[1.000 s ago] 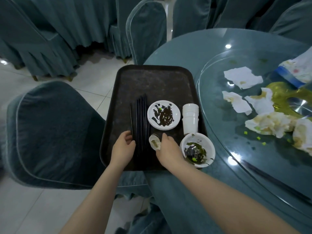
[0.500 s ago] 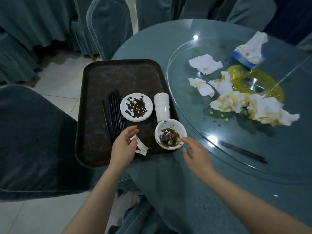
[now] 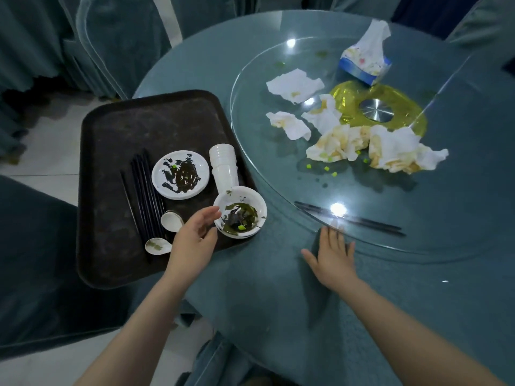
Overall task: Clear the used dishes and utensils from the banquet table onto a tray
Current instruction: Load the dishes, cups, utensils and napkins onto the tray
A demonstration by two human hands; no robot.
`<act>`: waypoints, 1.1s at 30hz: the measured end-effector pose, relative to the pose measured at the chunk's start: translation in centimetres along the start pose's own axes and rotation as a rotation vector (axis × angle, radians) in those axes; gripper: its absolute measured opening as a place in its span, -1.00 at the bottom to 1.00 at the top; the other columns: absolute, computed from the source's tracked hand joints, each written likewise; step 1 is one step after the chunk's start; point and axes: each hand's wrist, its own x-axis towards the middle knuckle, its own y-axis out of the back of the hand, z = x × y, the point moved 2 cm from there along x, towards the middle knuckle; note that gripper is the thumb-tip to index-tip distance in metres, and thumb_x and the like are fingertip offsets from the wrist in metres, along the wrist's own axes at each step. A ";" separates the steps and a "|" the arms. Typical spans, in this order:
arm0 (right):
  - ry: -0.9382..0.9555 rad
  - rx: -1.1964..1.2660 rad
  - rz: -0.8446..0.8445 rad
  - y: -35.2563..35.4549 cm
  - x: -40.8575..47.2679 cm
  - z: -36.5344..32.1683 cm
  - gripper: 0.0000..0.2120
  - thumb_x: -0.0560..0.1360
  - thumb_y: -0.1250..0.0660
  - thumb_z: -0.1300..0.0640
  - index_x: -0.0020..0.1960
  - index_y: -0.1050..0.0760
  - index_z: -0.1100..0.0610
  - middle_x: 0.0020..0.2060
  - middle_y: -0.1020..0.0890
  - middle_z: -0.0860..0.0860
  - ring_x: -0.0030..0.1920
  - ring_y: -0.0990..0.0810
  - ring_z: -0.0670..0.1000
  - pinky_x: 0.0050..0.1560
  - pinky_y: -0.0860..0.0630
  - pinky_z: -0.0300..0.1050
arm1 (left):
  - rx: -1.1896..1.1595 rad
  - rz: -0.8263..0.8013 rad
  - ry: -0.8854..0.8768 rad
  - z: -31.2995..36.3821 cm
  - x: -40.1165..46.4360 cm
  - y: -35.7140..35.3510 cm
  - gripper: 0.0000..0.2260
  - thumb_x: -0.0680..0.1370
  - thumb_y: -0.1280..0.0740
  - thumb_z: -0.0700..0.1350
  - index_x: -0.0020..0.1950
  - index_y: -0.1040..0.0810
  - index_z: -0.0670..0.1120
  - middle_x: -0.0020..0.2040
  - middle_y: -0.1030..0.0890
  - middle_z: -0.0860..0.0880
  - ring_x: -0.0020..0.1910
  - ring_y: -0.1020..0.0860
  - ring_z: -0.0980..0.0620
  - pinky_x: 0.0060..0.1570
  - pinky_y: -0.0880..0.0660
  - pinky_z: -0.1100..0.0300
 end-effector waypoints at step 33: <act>0.456 -0.034 0.100 2.0 -2.5 4.5 -0.81 0.59 -0.21 0.15 0.18 -0.47 0.13 0.12 -0.48 0.07 0.16 -0.41 0.11 0.12 -0.39 -0.03 | 0.290 -0.035 0.159 -1.6 -8.1 -12.2 -0.71 0.54 -0.28 -0.28 0.16 -0.54 0.05 0.08 -0.58 0.12 0.16 -0.51 0.16 0.21 -0.40 0.19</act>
